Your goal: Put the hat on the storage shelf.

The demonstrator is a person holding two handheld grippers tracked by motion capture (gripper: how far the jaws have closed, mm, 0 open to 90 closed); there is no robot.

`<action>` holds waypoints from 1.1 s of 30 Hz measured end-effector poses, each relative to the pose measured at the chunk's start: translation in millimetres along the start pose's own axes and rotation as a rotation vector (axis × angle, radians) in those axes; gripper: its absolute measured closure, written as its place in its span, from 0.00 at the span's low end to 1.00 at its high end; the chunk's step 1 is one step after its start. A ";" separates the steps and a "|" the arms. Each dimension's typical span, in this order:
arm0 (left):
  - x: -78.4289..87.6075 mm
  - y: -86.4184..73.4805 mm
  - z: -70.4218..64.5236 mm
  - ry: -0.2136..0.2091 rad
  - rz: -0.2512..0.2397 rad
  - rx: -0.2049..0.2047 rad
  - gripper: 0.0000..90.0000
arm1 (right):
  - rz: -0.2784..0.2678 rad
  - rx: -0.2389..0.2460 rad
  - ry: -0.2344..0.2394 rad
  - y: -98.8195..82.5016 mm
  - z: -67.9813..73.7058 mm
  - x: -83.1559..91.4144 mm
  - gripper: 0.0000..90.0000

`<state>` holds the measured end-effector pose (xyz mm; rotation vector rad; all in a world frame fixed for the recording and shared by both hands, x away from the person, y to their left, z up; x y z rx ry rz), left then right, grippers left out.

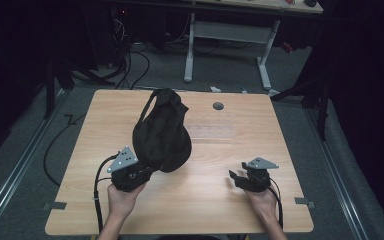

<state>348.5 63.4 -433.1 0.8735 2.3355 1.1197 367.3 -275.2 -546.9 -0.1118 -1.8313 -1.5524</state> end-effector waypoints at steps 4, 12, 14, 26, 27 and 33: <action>0.5 4.9 3.2 0.022 -0.016 0.003 0.95 | 0.058 0.040 -0.024 -1.7 3.9 -4.6 0.40; -0.6 10.1 9.7 0.073 -0.033 -0.003 0.95 | 0.075 -0.010 -0.023 -1.8 0.6 -6.0 0.37; -1.0 12.6 10.3 0.083 -0.044 -0.004 0.95 | 0.075 -0.011 -0.024 -1.8 0.6 -6.0 0.37; -16.4 37.4 7.8 0.090 -0.058 -0.027 0.95 | 0.076 -0.012 -0.024 -2.2 1.1 -5.6 0.36; -18.5 38.9 8.3 0.093 -0.059 -0.030 0.95 | 0.076 -0.012 -0.024 -2.2 1.1 -5.6 0.36; -30.3 46.7 11.8 0.110 -0.069 -0.034 0.95 | 0.077 -0.012 -0.022 -2.2 1.2 -5.6 0.36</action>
Point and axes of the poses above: each handheld gripper's, and its own axes: x roughly backward along the jaws, y roughly out of its top, z roughly to its left, the point moved 3 cm from there along -x, roughly forward along the jaws, and after that the axes turned 5 degrees about -z, right-handed, at the moved point
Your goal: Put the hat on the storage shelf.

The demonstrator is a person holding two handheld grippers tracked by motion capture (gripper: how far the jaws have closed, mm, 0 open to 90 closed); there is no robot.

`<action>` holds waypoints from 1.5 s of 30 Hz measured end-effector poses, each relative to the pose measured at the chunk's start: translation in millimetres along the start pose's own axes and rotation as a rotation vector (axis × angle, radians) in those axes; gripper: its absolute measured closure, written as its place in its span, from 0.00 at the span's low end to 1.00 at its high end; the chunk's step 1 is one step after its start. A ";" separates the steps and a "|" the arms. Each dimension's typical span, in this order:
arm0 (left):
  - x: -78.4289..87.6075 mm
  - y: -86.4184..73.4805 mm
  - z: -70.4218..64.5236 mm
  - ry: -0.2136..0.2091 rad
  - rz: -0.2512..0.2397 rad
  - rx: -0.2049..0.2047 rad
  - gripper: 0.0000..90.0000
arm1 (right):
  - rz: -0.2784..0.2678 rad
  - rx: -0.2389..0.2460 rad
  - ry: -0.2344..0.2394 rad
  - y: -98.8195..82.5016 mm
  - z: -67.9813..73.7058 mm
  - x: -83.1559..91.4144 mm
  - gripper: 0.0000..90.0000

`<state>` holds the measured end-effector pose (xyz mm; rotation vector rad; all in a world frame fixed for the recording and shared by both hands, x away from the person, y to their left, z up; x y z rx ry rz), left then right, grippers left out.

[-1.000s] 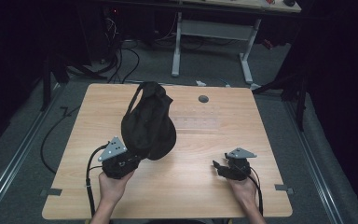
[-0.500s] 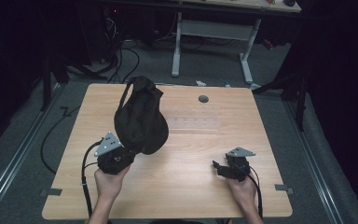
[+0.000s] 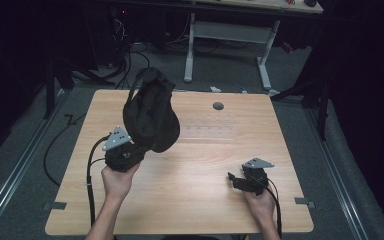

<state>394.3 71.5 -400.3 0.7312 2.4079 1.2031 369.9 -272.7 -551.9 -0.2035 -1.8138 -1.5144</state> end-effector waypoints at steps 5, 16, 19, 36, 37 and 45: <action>-10.5 3.7 3.8 0.026 -0.010 -0.003 0.95 | 0.000 -0.001 0.000 0.0 0.0 0.0 0.36; -32.2 7.7 19.3 0.092 -0.027 -0.028 0.95 | 0.002 0.000 0.001 0.0 -0.1 0.1 0.36; -40.2 7.3 24.8 0.110 -0.028 -0.033 0.95 | 0.002 0.000 -0.001 0.0 0.0 0.1 0.36; -67.8 0.9 45.2 0.183 -0.020 -0.075 0.95 | 0.001 0.004 0.000 0.1 -0.5 0.1 0.36; -68.8 -0.5 45.8 0.187 -0.019 -0.078 0.95 | 0.000 0.004 -0.001 0.1 -0.4 0.0 0.36; -73.8 -8.6 51.7 0.212 -0.002 -0.106 0.95 | 0.000 0.006 0.001 0.1 -0.5 0.0 0.36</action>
Point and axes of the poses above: each handheld gripper's, and its own axes: x roughly backward along the jaws, y roughly out of its top, z roughly to its left, the point moved 3 cm from there along -x, roughly forward along the jaws, and after that the axes turned 5 degrees about -z, right-handed, at the moved point
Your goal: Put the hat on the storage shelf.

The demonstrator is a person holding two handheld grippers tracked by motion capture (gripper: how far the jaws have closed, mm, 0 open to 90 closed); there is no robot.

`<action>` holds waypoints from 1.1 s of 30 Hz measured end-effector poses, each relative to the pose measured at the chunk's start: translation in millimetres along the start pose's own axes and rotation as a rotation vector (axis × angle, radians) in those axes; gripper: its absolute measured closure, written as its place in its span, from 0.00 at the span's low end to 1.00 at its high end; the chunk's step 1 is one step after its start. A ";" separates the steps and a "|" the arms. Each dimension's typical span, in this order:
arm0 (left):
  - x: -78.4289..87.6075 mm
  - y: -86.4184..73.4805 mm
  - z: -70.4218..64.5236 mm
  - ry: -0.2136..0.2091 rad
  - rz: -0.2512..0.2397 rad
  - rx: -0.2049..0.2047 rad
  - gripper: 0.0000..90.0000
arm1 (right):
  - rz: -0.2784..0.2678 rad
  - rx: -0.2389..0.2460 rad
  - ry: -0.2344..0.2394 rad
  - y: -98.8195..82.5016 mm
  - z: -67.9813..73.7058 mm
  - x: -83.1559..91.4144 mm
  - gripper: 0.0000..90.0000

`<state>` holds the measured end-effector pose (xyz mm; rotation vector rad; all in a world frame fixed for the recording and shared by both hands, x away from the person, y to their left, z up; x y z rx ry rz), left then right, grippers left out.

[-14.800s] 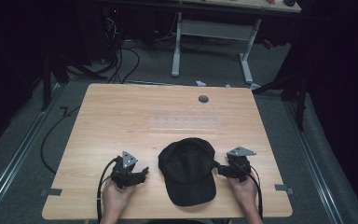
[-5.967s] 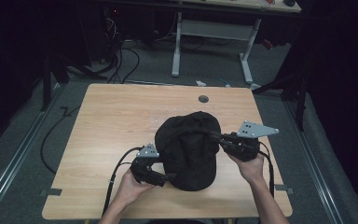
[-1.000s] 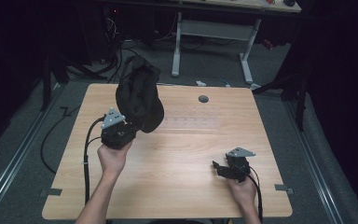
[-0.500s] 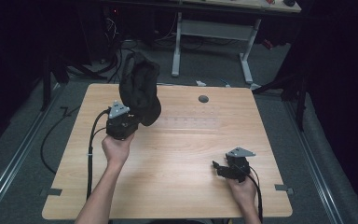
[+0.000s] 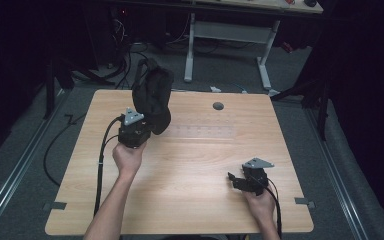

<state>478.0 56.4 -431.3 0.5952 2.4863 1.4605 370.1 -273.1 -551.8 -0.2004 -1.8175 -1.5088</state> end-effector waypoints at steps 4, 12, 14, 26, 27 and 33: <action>-2.9 -3.8 2.8 0.010 0.010 0.003 0.95 | 0.000 0.001 0.000 0.0 0.0 0.0 0.36; -8.0 -15.3 7.6 0.021 0.033 -0.006 0.95 | -0.001 -0.001 0.000 0.0 0.2 -0.1 0.35; -9.2 -18.5 10.0 0.025 0.039 0.006 0.95 | -0.001 -0.001 0.000 0.0 0.3 -0.1 0.35; -8.0 -26.7 13.9 0.018 0.047 0.014 0.95 | -0.002 -0.001 0.000 0.0 0.3 -0.2 0.35; -7.7 -27.6 14.0 0.018 0.048 0.013 0.95 | -0.001 -0.001 0.001 0.0 0.3 -0.1 0.35; -6.6 -30.4 15.7 0.022 0.065 0.015 0.94 | -0.001 -0.004 0.002 -0.1 0.8 -0.1 0.35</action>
Point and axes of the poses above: each handheld gripper's, and its own axes: x roughly backward along the jaws, y roughly out of its top, z roughly to its left, the point moved 3 cm from there along -x, roughly forward along the jaws, and after that the axes turned 5 degrees about -z, right-handed, at the moved point
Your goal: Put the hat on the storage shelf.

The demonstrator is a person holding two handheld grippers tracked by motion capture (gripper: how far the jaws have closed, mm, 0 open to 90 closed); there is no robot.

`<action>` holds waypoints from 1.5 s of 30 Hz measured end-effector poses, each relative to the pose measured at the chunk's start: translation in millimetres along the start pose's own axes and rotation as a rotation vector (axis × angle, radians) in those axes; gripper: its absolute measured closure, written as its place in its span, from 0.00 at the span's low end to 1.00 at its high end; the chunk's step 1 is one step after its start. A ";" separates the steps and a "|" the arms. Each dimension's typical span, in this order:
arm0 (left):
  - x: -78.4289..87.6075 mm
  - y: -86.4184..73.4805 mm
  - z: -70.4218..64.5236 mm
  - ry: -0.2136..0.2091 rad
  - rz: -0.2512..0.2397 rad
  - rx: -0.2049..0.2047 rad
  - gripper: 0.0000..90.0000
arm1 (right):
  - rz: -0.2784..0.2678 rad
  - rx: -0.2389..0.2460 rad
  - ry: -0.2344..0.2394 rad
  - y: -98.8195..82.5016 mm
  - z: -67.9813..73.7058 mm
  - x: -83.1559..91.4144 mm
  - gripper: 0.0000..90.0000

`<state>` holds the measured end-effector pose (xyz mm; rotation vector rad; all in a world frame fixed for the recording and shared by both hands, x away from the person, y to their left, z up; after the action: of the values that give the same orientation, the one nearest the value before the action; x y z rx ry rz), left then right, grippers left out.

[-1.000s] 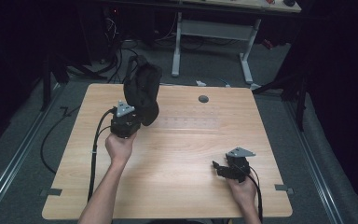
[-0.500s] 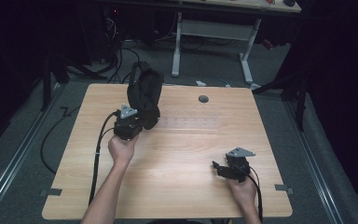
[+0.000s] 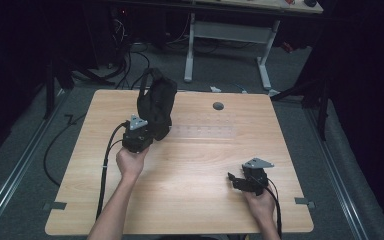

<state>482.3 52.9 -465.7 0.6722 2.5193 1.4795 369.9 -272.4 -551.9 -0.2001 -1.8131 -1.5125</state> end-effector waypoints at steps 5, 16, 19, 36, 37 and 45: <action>0.5 -0.5 0.0 0.000 0.009 0.008 0.92 | 0.000 0.000 0.001 0.0 0.0 0.0 0.35; 5.0 3.1 3.5 0.015 0.000 0.045 0.69 | 0.001 0.002 0.002 0.0 0.0 0.1 0.35; 6.2 3.2 4.1 0.015 0.014 0.060 0.56 | 0.000 0.002 0.002 0.0 0.0 0.0 0.35; 34.8 9.6 3.6 -0.018 0.006 0.081 0.41 | 0.001 0.002 0.003 0.1 0.0 0.1 0.35; 36.6 10.1 3.4 -0.020 0.010 0.078 0.40 | 0.001 0.002 0.002 0.0 0.0 0.1 0.35; 53.4 13.7 -1.0 -0.047 0.008 0.094 0.39 | 0.000 0.002 0.002 0.0 0.0 0.0 0.35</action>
<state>438.6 81.5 -448.0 0.7231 2.5662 1.3385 369.9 -272.4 -551.9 -0.1972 -1.8131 -1.5099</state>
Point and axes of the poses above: each handheld gripper's, and its own axes: x roughly backward along the jaws, y roughly out of its top, z roughly to its left, the point moved 3 cm from there along -x, roughly forward along the jaws, and after that the axes turned 5 degrees about -z, right-handed, at the moved point
